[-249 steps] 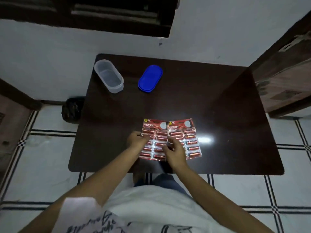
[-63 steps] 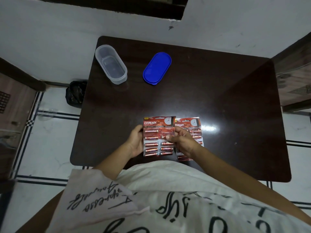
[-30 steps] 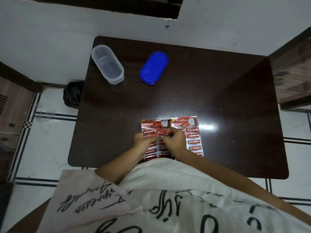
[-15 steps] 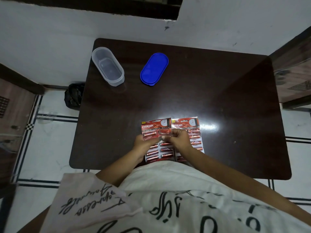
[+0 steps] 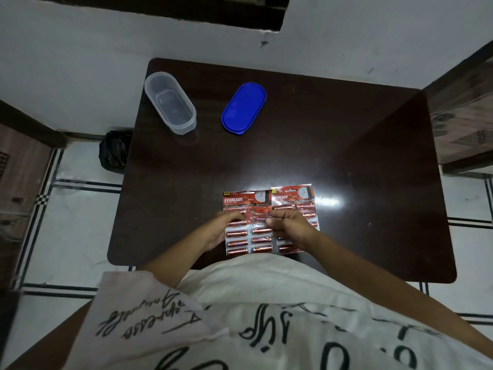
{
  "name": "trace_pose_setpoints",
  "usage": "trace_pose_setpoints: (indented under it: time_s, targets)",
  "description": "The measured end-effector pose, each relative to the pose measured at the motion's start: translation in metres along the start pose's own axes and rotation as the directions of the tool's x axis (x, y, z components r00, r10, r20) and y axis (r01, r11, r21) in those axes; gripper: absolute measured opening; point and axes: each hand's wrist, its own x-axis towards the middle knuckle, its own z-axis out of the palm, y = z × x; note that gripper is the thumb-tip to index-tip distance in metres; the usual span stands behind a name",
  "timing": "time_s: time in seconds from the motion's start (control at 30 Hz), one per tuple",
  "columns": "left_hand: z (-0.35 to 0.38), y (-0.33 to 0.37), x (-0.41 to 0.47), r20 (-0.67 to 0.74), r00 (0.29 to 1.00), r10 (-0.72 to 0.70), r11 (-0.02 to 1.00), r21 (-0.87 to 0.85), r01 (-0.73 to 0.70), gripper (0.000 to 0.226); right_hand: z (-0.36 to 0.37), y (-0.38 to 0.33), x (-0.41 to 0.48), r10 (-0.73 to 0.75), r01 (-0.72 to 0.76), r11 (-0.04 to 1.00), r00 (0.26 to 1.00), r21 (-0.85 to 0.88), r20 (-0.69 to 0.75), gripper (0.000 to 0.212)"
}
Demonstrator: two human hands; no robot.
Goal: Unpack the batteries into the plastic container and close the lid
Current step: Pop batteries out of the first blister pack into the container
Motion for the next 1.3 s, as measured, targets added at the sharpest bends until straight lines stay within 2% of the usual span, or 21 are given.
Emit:
trace_pose_setpoints:
  time_s: [0.3,0.43,0.53,0.63,0.73,0.77,0.9,0.97,1.1,1.3]
  targets:
    - [-0.006,0.008,0.000,0.038,0.994,-0.101,0.995,0.003,0.101,0.023,0.005,0.003,-0.003,0.027,-0.031,0.998,0.997,0.049,0.077,0.025]
    - [-0.006,0.003,0.005,-0.019,0.996,-0.087,0.996,-0.012,0.086,0.031,0.006,0.003,-0.002,0.010,-0.012,0.997,1.000,0.079,0.023,0.019]
    - [0.001,0.002,0.004,-0.084,0.995,-0.048,0.990,-0.136,0.036,0.044,0.003,0.004,-0.002,-0.003,0.005,0.993,1.000,0.116,-0.012,0.015]
    - [0.004,0.003,0.001,-0.214,0.977,-0.025,0.957,-0.287,-0.039,0.065,0.002,0.005,-0.003,-0.004,0.006,0.989,1.000,0.147,-0.015,0.016]
    - [-0.003,0.002,0.001,-0.190,0.978,-0.085,0.924,-0.382,0.006,0.081,0.005,0.003,-0.001,0.003,-0.004,0.993,1.000,0.116,0.007,0.018]
    - [-0.006,0.002,0.001,-0.166,0.982,-0.091,0.925,-0.380,0.021,0.076,0.007,0.001,-0.002,0.000,-0.002,0.995,1.000,0.103,0.020,0.019]
    - [-0.018,0.005,-0.002,-0.041,0.993,-0.111,0.959,-0.267,0.096,0.031,0.014,-0.004,-0.005,-0.055,0.052,0.995,0.998,0.082,0.031,0.029]
    - [-0.023,0.006,-0.002,0.019,0.988,-0.154,0.960,-0.233,0.154,0.020,0.017,-0.004,-0.007,-0.076,0.074,0.993,0.997,0.087,0.017,0.027]
    - [-0.024,0.008,0.000,0.079,0.980,-0.180,0.968,-0.161,0.191,0.016,0.017,-0.001,-0.005,-0.088,0.088,0.993,0.996,0.081,0.007,0.026]
    - [-0.024,0.011,0.001,0.112,0.976,-0.185,0.958,-0.200,0.205,0.015,0.017,0.002,-0.005,-0.109,0.115,0.986,0.992,0.122,-0.055,0.020]
